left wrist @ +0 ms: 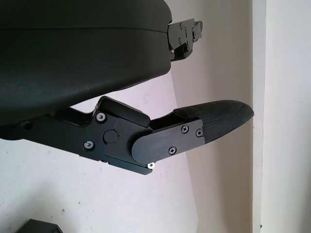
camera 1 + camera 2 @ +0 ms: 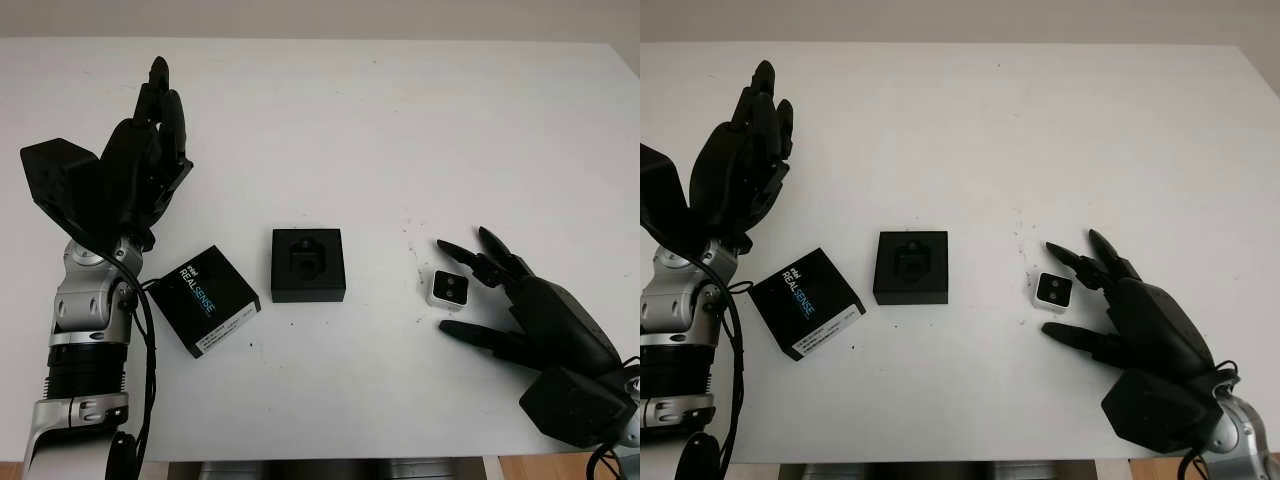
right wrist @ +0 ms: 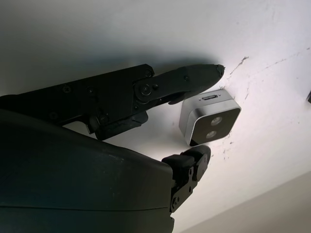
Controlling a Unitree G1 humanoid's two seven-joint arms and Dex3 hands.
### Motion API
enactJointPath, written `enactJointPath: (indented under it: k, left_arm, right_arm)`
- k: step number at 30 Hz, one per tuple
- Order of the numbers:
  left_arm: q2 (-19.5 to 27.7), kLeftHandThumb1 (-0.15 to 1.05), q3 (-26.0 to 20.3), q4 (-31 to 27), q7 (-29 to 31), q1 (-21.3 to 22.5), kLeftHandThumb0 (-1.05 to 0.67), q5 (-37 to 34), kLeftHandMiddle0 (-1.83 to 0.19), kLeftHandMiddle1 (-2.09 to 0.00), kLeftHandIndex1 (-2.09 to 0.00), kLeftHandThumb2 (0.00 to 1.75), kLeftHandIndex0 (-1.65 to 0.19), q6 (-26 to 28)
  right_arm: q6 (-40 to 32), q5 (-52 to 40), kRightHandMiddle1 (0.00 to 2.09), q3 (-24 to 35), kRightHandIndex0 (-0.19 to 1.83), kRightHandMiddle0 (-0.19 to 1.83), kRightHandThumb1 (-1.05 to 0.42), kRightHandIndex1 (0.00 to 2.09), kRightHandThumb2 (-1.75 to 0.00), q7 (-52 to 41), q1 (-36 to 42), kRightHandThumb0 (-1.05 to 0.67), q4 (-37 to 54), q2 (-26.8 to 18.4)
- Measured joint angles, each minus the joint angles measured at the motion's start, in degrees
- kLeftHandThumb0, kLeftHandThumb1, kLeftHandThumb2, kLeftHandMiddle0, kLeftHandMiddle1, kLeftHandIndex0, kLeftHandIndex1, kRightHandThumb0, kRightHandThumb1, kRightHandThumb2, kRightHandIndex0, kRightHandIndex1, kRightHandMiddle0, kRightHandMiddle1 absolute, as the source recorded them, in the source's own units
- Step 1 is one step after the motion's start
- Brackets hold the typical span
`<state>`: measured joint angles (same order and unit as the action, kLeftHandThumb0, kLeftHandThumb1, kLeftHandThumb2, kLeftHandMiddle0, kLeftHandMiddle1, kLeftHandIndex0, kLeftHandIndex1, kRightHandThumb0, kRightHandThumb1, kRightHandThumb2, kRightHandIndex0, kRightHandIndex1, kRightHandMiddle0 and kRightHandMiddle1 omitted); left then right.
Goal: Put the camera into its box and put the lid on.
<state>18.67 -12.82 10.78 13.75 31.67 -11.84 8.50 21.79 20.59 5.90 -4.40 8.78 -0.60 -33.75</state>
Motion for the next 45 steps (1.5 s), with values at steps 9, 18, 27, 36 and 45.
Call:
enactJointPath:
  k: [9,18,27,36,45]
  left_arm:
    - [0.1,1.05,0.0,0.0,-0.1,0.0,-0.83,0.2,0.19,0.00,0.00,0.70,0.19,0.0]
    - [0.4,1.05,0.0,0.0,0.0,0.0,-0.82,0.2,0.19,0.00,0.00,0.70,0.19,0.0]
    - [0.5,1.05,0.0,0.0,-0.3,0.0,-0.82,0.2,0.19,0.00,0.00,0.70,0.19,0.1]
    - [0.5,1.05,0.0,0.0,-0.2,0.0,-0.82,0.2,0.19,0.00,0.00,0.70,0.19,0.1]
    - [0.5,1.05,0.0,0.0,-0.1,0.0,-0.82,0.2,0.19,0.00,0.00,0.69,0.19,0.1]
  right_arm:
    - [0.1,1.0,0.81,1.3,0.12,0.25,-0.99,0.06,-0.05,1.6,0.0,-0.50,-0.2,0.0]
    - [2.1,1.2,1.15,1.1,0.15,0.24,-1.03,0.06,-0.06,3.1,-0.8,-0.45,-2.2,0.4]
    - [2.0,1.9,1.30,0.4,0.19,0.22,-1.04,0.07,-0.06,3.7,-1.4,-0.49,-2.2,1.2]
    - [3.3,-0.2,1.37,-0.5,0.20,0.22,-1.03,0.06,-0.05,3.8,-1.8,-0.43,-3.8,2.5]
    - [5.5,-2.5,1.36,-1.2,0.20,0.22,-1.04,0.06,-0.06,2.5,-2.4,-0.41,-5.1,3.7]
